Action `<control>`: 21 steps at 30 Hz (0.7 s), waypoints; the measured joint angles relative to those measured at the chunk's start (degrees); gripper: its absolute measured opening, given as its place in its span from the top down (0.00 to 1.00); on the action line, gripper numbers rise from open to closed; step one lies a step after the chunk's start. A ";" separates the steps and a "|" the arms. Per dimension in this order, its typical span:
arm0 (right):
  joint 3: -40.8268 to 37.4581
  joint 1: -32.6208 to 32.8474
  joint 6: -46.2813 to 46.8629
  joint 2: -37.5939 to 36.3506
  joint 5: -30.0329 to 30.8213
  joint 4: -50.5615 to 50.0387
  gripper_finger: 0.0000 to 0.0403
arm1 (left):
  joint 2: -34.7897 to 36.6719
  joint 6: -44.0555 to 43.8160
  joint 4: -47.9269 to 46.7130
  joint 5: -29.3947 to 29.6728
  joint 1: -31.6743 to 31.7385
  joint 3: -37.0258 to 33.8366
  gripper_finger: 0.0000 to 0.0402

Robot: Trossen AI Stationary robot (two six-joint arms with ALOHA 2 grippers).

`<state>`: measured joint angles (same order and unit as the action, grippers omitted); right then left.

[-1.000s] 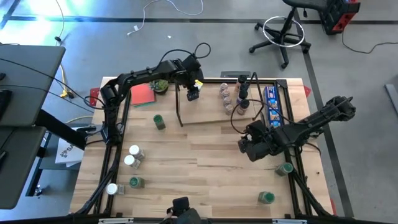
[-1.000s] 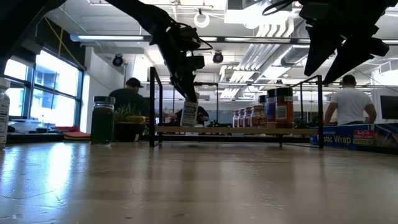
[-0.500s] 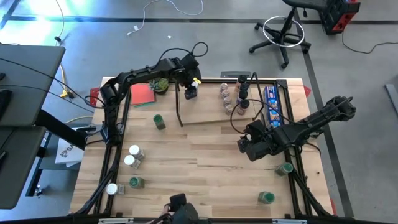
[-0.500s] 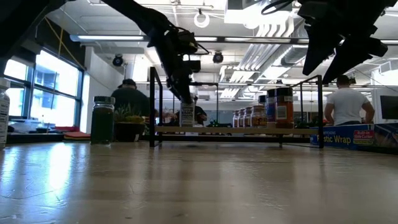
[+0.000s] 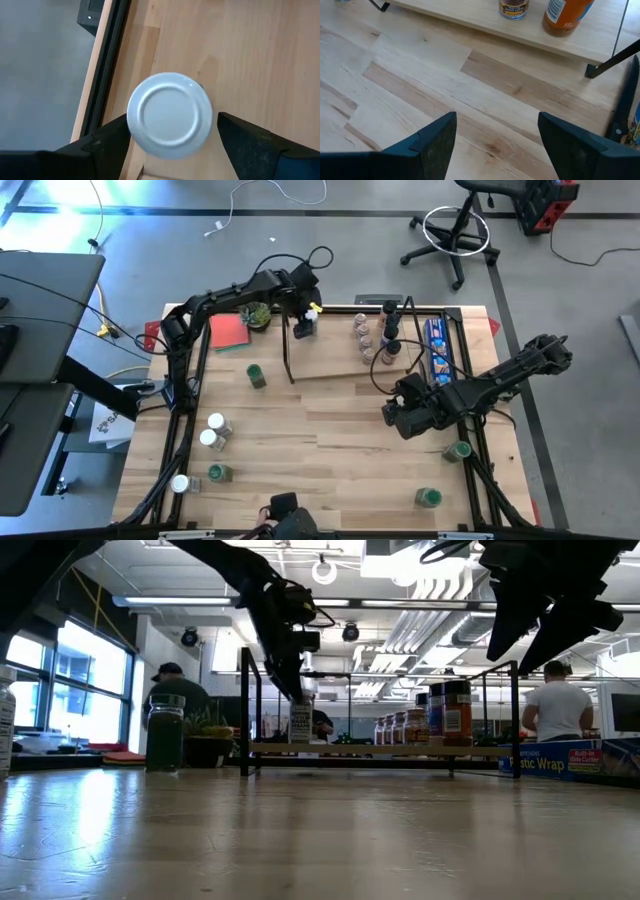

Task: Shelf spices
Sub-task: Put the white seasoning bottle on the shelf, then put the white seasoning bottle on the shelf, aligned with the other white seasoning bottle

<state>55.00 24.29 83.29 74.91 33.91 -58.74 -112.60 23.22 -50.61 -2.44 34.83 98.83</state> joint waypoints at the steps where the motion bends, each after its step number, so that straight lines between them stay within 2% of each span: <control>1: 0.00 0.00 -0.02 0.00 -0.02 0.00 0.32 | 0.00 0.00 -1.21 0.01 0.00 0.81 0.27; 6: 0.00 0.00 -2.38 0.00 -0.05 0.33 0.32 | 0.04 -0.09 -7.94 0.60 -0.28 6.42 0.27; 14: 0.00 0.00 -2.82 0.00 -0.09 0.28 0.32 | 0.04 -8.24 -21.24 9.18 -3.44 19.36 0.28; 16: 0.00 0.00 -2.83 0.00 -0.08 0.26 0.32 | 0.04 -13.48 -27.30 10.60 -4.64 23.48 0.28; 18: 0.00 0.00 -2.84 0.00 -0.07 0.24 0.32 | 0.15 -22.36 -33.54 10.28 -5.81 26.78 0.28; 21: 0.00 -0.07 -2.88 0.00 0.56 0.22 0.32 | 0.61 -34.16 -40.03 6.75 -6.94 28.40 0.28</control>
<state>55.00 24.23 80.41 74.91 34.48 -58.52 -111.99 -10.94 -90.64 4.32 27.89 127.24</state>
